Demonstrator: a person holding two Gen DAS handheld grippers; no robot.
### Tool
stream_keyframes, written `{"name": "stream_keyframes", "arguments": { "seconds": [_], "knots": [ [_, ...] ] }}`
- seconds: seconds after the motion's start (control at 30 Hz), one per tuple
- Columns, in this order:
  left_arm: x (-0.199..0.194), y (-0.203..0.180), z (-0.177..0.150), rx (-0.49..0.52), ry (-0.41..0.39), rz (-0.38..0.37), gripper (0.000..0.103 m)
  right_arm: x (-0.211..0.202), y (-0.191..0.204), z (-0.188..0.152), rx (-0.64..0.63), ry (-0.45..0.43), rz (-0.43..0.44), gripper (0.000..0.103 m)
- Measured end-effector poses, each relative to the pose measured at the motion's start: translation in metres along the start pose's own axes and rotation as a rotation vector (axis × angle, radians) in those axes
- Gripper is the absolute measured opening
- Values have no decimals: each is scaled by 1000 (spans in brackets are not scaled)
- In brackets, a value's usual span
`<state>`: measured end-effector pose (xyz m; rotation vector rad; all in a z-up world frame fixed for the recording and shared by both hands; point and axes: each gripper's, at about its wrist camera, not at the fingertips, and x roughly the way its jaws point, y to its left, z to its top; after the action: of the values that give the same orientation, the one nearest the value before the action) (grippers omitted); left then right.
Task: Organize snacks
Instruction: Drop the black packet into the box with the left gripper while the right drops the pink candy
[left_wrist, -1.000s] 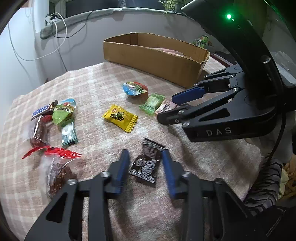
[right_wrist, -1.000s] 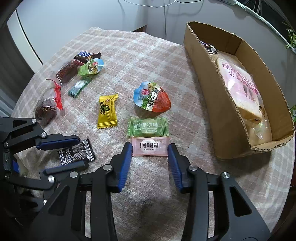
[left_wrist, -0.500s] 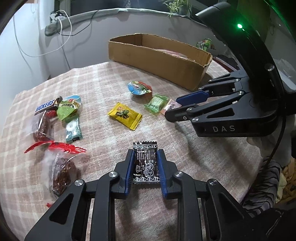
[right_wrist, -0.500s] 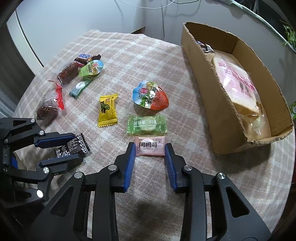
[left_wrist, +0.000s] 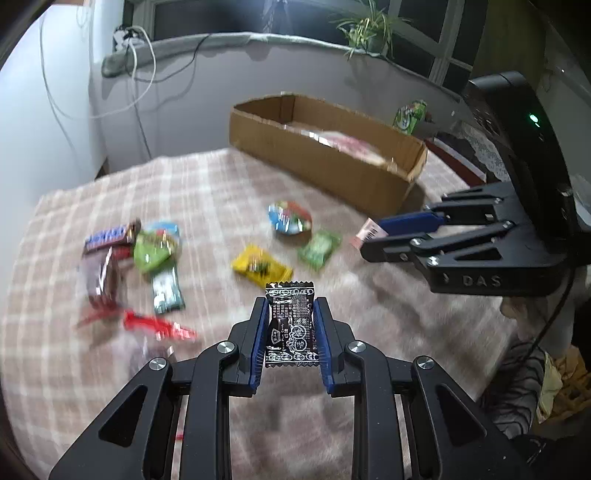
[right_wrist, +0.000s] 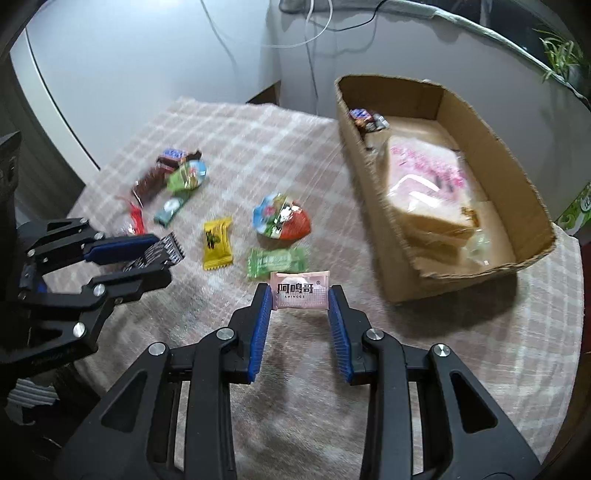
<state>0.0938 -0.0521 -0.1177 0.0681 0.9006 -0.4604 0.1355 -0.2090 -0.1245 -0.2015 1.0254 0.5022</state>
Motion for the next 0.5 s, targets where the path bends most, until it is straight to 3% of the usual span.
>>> {"name": "stream_keyframes", "arguments": {
  "seconds": [0.5],
  "knots": [
    [15, -15, 83, 55, -61, -23, 23, -45, -54, 25, 57, -87, -33, 33]
  ]
}}
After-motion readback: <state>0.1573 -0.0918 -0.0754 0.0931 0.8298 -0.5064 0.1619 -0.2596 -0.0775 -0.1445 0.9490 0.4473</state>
